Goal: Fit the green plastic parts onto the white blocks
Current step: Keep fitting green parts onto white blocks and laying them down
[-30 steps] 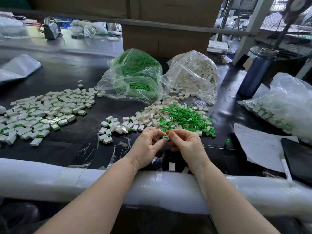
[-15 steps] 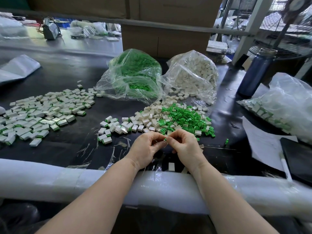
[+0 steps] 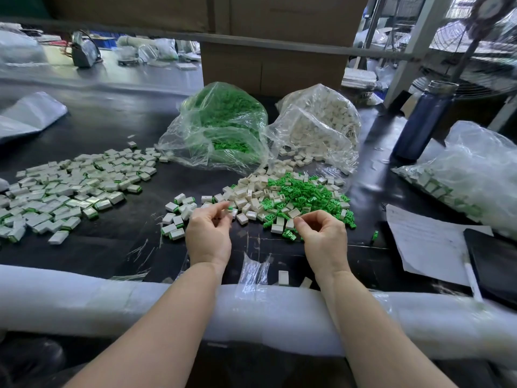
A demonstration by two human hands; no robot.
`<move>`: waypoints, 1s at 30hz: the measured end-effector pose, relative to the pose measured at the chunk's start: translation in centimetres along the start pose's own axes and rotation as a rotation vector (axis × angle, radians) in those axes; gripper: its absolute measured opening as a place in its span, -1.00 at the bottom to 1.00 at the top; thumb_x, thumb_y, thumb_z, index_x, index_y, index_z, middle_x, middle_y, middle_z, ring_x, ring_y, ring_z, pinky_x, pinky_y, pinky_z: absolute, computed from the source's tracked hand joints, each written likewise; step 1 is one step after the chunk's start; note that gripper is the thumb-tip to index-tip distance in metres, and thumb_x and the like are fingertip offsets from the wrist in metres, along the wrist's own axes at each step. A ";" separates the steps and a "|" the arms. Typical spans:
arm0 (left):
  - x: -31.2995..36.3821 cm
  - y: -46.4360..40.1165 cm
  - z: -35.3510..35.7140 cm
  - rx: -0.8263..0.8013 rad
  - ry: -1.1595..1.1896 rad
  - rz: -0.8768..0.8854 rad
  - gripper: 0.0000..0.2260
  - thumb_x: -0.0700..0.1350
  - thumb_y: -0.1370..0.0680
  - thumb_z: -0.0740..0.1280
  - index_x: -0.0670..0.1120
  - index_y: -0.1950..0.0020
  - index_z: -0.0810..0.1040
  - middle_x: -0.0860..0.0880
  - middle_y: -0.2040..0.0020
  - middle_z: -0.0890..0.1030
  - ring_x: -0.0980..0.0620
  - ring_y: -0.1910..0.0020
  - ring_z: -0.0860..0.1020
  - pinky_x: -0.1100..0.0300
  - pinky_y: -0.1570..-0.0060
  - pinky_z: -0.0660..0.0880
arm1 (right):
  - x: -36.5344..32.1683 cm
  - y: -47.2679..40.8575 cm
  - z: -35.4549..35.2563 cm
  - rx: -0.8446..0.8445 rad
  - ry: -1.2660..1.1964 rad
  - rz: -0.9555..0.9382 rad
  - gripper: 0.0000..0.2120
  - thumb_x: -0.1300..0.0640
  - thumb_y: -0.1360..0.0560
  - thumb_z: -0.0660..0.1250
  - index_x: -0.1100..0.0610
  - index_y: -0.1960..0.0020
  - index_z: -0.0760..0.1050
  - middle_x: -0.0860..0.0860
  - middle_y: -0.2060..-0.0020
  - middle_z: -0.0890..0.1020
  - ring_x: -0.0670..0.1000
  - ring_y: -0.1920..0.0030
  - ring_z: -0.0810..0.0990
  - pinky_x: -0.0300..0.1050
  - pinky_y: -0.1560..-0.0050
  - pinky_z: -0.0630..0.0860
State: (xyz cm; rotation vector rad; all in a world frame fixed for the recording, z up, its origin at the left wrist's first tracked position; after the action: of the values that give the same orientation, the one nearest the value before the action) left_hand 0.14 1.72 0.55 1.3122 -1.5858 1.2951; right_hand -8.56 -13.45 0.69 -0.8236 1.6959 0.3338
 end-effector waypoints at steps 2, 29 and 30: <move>0.0 -0.2 -0.1 0.051 -0.033 0.020 -0.80 -0.30 -0.49 0.36 -0.22 -0.11 0.60 -0.15 -0.12 0.49 0.07 0.12 0.50 0.54 0.02 0.35 | 0.1 -0.1 -0.1 0.036 0.037 0.010 -0.85 0.16 -0.45 0.41 0.08 0.29 0.52 -0.03 0.38 0.56 -0.04 0.30 0.48 -0.18 0.22 0.43; -0.1 1.0 1.1 -0.301 -0.767 0.168 -0.63 0.03 -0.55 0.24 0.04 -0.35 0.41 -0.05 -0.39 0.18 -0.09 -0.36 0.07 0.02 -0.39 0.11 | 0.1 0.1 0.1 -0.089 0.433 0.010 -0.97 0.12 -0.45 0.40 0.08 0.13 0.59 -0.03 0.12 0.52 0.02 0.02 0.52 -0.23 0.09 0.34; -0.1 1.0 1.1 -0.314 -0.776 0.171 -0.65 0.06 -0.56 0.23 0.06 -0.33 0.43 -0.04 -0.38 0.20 -0.09 -0.35 0.08 0.02 -0.39 0.11 | 0.1 0.1 0.1 -0.102 0.460 0.007 -0.94 0.10 -0.45 0.40 0.07 0.11 0.59 -0.03 0.10 0.53 0.01 0.00 0.51 -0.23 0.09 0.33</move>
State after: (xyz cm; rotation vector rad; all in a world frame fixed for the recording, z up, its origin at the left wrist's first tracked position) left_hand -0.68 0.66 -0.09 1.5910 -2.3504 0.5830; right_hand -8.57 -13.29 0.58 -1.0259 2.1209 0.2479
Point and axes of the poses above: each hand's wrist, its own y-axis away from the middle knuckle, its own z-axis out of the palm, x = y × z, the point moved 1 cm from there along -y, towards the middle knuckle
